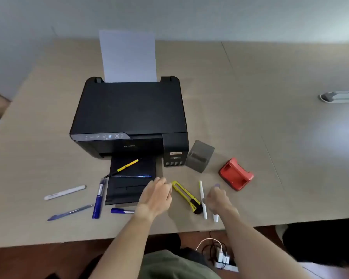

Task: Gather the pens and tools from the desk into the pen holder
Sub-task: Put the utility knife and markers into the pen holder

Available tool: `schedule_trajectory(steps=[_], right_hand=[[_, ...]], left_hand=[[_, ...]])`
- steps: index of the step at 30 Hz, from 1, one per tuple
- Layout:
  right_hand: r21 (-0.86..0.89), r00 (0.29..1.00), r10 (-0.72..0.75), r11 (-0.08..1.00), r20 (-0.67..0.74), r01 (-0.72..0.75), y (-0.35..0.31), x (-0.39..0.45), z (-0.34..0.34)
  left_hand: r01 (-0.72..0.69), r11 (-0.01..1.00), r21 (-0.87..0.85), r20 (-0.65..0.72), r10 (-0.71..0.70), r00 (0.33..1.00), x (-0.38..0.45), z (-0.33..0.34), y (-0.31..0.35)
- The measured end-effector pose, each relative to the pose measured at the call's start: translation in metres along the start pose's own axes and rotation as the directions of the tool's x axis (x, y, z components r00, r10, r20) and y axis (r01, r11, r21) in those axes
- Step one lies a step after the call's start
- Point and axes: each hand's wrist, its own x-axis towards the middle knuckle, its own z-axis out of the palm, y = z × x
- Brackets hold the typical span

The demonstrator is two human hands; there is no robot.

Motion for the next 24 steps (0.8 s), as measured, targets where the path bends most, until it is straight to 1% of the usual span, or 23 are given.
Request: schedule_trajectory(steps=[1,4,6,9,13,17,19,21,24], right_hand=[[0.016,1.000,0.007,1.000,0.001,-0.007,0.000,0.000,0.002],[0.028,1.000,0.028,0.999,0.002,-0.028,0.001,0.005,0.005],[0.021,0.999,0.041,0.999,0.019,-0.042,0.004,0.007,0.009],[-0.026,0.999,0.032,0.999,-0.007,-0.033,0.003,0.012,0.010],[-0.082,1.000,0.006,0.997,0.001,-0.006,0.001,0.015,0.014],[-0.068,1.000,-0.028,0.997,0.011,0.028,0.003,0.018,0.016],[-0.016,0.995,-0.095,0.995,-0.034,0.095,0.004,0.016,0.013],[0.069,0.969,-0.202,0.975,-0.141,0.213,0.006,0.011,0.007],[0.061,0.881,-0.374,0.911,-0.289,0.407,0.011,0.003,-0.003]], left_hand=[[0.002,0.999,0.051,0.032,-0.004,0.999,0.004,0.005,0.004],[0.006,0.994,0.114,0.077,-0.015,0.997,0.013,0.014,0.015],[0.007,0.994,0.111,0.085,-0.016,0.996,0.019,0.018,0.018],[0.015,0.997,0.072,0.085,-0.021,0.996,0.029,0.022,0.020],[-0.006,0.999,0.041,0.154,0.000,0.988,0.040,0.027,0.020],[-0.028,0.995,0.099,0.218,0.006,0.976,0.041,0.032,0.018],[-0.042,0.987,0.152,0.237,0.005,0.971,0.039,0.032,0.016],[-0.090,0.974,0.206,0.257,0.035,0.966,0.039,0.031,0.014],[-0.166,0.960,0.224,0.299,0.095,0.950,0.041,0.030,0.011]])
